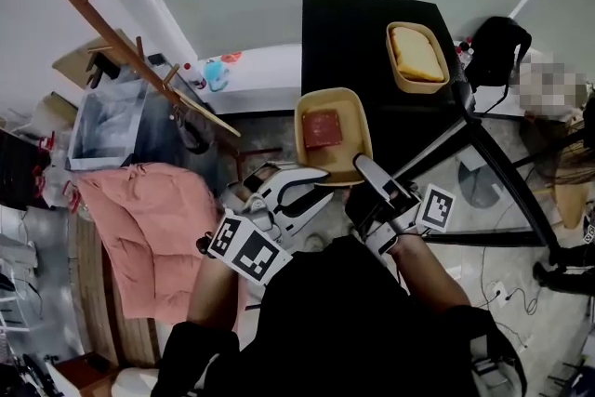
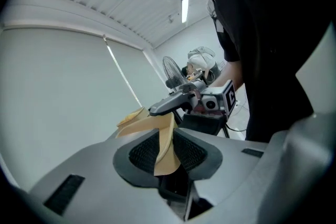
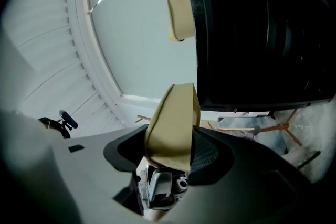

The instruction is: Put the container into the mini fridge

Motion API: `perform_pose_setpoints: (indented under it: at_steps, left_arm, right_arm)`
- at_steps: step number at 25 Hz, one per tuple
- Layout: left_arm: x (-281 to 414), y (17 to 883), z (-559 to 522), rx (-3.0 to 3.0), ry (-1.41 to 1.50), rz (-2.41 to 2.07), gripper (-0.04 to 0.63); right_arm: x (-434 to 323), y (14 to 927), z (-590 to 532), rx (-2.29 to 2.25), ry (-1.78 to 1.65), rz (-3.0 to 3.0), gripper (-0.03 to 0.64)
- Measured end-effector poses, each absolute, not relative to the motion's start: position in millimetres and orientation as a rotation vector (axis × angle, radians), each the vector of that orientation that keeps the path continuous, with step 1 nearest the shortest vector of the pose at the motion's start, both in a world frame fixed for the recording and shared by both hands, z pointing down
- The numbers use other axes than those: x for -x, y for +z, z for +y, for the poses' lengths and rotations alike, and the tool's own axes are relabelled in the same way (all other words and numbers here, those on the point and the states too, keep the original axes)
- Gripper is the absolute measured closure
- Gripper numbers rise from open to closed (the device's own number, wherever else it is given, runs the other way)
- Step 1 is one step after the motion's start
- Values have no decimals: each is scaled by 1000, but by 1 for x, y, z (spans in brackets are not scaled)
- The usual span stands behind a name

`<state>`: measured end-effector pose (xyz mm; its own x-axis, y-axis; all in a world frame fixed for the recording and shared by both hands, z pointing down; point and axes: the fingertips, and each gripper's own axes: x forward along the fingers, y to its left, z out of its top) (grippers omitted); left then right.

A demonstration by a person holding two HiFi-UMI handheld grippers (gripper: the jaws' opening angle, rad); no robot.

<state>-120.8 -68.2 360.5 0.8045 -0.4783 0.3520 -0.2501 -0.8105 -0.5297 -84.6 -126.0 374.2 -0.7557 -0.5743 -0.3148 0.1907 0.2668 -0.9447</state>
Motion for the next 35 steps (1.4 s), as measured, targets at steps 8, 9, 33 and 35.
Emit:
perform_pose_setpoints:
  at_steps: [8, 9, 33, 35]
  left_arm:
    - [123, 377, -52, 2722, -412, 667, 428]
    - [123, 382, -50, 2729, -409, 672, 428]
    - [117, 463, -96, 3068, -348, 899, 426]
    - [116, 467, -104, 3072, -360, 926, 426]
  right_arm:
    - [71, 396, -98, 411, -1469, 1849, 383]
    - [70, 401, -95, 429, -1465, 1845, 383]
    - [19, 502, -159, 687, -1478, 1789, 385]
    - [21, 507, -170, 678, -1501, 1789, 385]
